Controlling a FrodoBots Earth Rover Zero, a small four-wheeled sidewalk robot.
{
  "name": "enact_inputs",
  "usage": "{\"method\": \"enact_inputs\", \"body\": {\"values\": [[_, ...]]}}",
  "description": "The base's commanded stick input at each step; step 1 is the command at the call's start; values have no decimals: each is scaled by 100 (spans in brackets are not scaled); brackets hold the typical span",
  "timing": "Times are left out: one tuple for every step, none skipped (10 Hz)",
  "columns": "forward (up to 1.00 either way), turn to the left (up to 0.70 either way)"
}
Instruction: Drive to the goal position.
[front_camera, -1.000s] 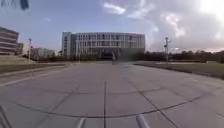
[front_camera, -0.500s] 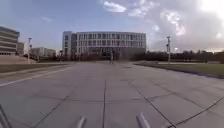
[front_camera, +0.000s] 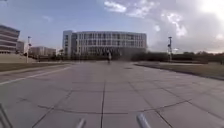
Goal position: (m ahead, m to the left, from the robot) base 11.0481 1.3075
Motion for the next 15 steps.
{"method": "enact_inputs", "body": {"values": [[70,0],[70,0],[21,0],[70,0],[70,0],[70,0],[70,0],[26,0],[70,0],[70,0],[70,0],[70,0],[68,0],[24,0],[52,0]]}}
